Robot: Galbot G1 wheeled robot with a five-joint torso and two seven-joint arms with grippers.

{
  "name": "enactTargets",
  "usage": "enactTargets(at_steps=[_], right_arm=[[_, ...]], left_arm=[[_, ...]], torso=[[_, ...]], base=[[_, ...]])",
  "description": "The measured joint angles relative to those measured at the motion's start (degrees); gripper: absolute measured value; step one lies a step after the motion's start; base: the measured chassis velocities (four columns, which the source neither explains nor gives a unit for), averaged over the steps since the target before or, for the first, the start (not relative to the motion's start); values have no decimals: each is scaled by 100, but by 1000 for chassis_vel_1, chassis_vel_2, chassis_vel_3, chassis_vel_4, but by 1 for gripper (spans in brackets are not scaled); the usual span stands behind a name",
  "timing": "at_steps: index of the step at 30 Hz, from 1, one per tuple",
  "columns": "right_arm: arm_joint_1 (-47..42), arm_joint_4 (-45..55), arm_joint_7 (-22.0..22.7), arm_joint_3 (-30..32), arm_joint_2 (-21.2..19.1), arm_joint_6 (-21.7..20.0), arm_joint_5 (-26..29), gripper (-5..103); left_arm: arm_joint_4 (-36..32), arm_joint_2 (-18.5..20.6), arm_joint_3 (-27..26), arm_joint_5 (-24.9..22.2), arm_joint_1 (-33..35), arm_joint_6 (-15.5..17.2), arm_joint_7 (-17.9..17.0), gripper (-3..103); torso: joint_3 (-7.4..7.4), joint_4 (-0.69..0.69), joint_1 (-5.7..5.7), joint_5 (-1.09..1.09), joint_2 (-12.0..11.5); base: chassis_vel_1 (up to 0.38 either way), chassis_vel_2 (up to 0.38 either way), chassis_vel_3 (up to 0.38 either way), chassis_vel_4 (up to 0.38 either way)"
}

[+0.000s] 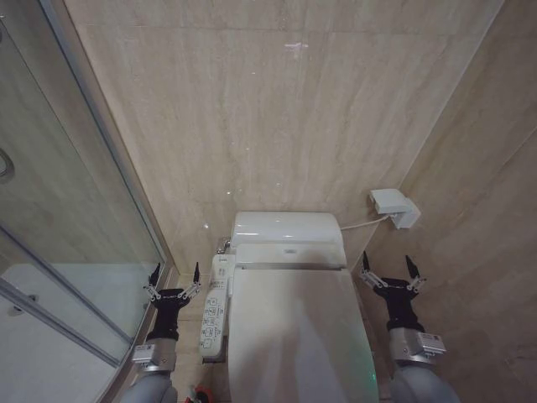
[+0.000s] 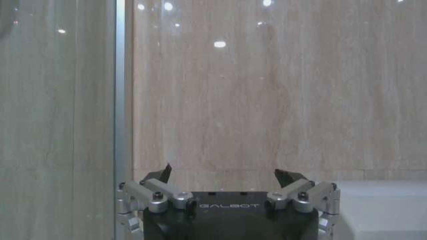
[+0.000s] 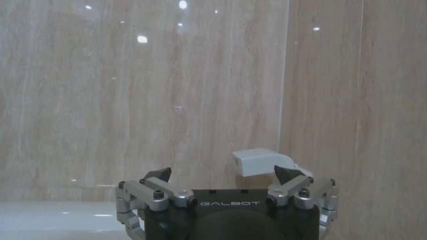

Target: Open the toilet lid, clean the toilet bowl with a toilet brush, close the toilet lid, and flush.

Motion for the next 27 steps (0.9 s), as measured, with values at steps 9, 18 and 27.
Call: enactTargets(at_steps=[9,18,27], right_arm=[[1,0,0,0,0,0,0,100],[1,0,0,0,0,0,0,100],[1,0,0,0,0,0,0,100]], left_arm=[[924,293,-129,-451,-628,-181,192,100],[1987,917,22,-1472,-1786,72,558,100],[3520,1285,621,-1523,-3190,-364,1139,100]], torso=[[1,1,2,-2,-1],[1,-1,2,-2,-1],[1,-1,2,-1,-1]], base=[[-8,8,12,-3],[0,0,0,0],[0,0,0,0]])
